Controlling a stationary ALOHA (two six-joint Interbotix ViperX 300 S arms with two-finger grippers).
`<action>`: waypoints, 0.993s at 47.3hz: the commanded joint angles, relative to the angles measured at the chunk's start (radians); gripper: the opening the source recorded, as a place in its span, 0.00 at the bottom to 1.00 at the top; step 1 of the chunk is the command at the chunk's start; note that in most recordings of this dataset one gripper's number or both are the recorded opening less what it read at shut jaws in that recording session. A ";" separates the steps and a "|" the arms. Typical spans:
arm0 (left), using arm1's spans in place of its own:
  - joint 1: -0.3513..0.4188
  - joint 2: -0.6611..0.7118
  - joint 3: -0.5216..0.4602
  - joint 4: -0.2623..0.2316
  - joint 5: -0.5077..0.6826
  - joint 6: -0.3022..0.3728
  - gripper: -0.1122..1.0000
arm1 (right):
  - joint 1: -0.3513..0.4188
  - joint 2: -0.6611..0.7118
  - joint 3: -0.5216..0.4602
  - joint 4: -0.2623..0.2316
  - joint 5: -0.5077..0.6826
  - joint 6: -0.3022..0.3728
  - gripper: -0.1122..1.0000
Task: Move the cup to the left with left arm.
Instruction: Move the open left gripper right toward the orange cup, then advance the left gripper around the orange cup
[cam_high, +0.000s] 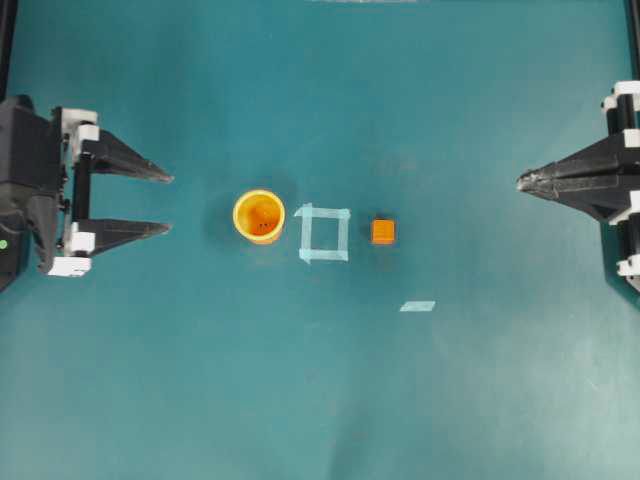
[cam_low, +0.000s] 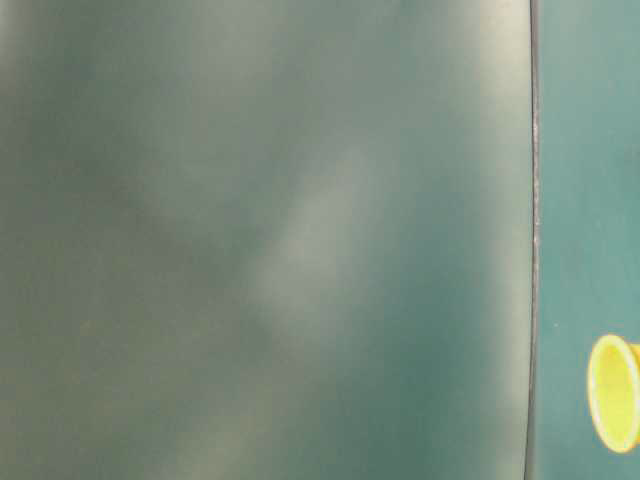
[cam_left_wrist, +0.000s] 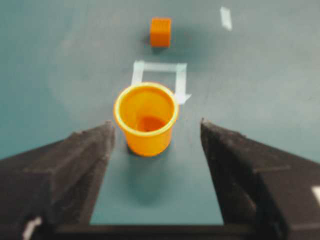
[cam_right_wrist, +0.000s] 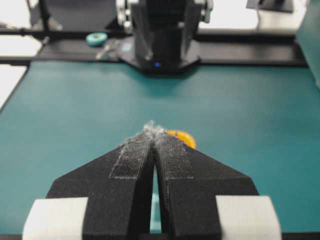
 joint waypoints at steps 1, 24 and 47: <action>0.009 0.029 -0.028 0.005 -0.008 0.002 0.74 | 0.000 0.003 -0.034 0.003 0.000 0.002 0.09; 0.014 0.333 -0.106 0.014 -0.029 0.097 0.77 | 0.000 0.003 -0.037 0.003 0.020 0.008 0.10; 0.021 0.569 -0.156 0.009 -0.140 0.094 0.84 | 0.000 0.000 -0.040 0.003 0.023 0.009 0.10</action>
